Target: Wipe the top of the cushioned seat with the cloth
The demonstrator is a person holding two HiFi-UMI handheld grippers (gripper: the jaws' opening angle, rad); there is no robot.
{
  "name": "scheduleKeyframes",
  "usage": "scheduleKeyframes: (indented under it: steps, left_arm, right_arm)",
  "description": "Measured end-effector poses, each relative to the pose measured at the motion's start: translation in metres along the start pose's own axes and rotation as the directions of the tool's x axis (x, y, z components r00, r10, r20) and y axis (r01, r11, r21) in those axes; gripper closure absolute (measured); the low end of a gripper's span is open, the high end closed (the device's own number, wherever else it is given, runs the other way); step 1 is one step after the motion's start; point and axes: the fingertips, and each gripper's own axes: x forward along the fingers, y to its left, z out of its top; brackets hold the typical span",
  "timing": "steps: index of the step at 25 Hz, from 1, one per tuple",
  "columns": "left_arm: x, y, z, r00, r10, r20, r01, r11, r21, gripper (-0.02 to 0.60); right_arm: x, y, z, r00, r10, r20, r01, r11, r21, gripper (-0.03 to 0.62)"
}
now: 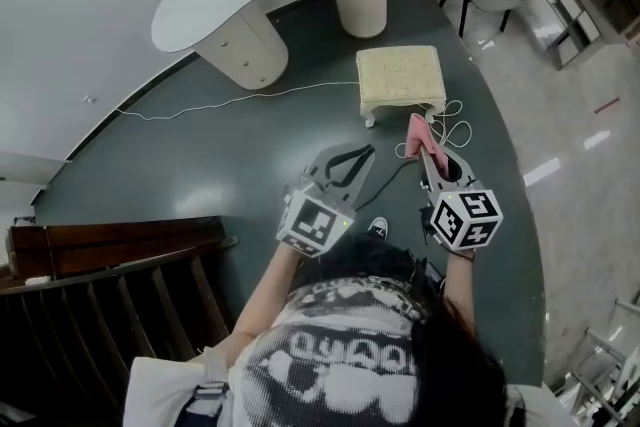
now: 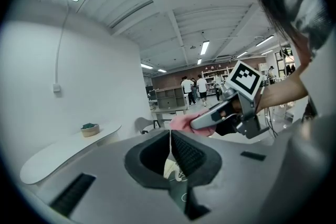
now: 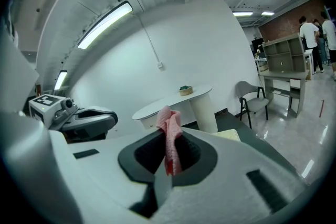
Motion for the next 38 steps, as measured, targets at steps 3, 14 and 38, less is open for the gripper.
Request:
scheduleKeyframes:
  steps: [3, 14, 38]
  left_arm:
    - [0.006, 0.001, 0.002, 1.000, 0.006, -0.010, -0.006, 1.000, 0.003, 0.572]
    - [0.036, 0.046, -0.010, 0.999, 0.005, -0.045, -0.003, 0.999, 0.054, 0.572]
    - [0.180, 0.270, -0.070, 0.978, -0.208, -0.021, 0.208, 0.965, 0.157, 0.572]
  right_arm:
    - [0.002, -0.012, 0.004, 1.000, -0.005, 0.009, 0.005, 1.000, 0.020, 0.583]
    - [0.040, -0.032, 0.017, 1.000, -0.018, 0.008, 0.018, 0.999, 0.037, 0.583]
    - [0.310, -0.079, 0.056, 0.986, -0.104, -0.131, 0.070, 0.967, -0.244, 0.583]
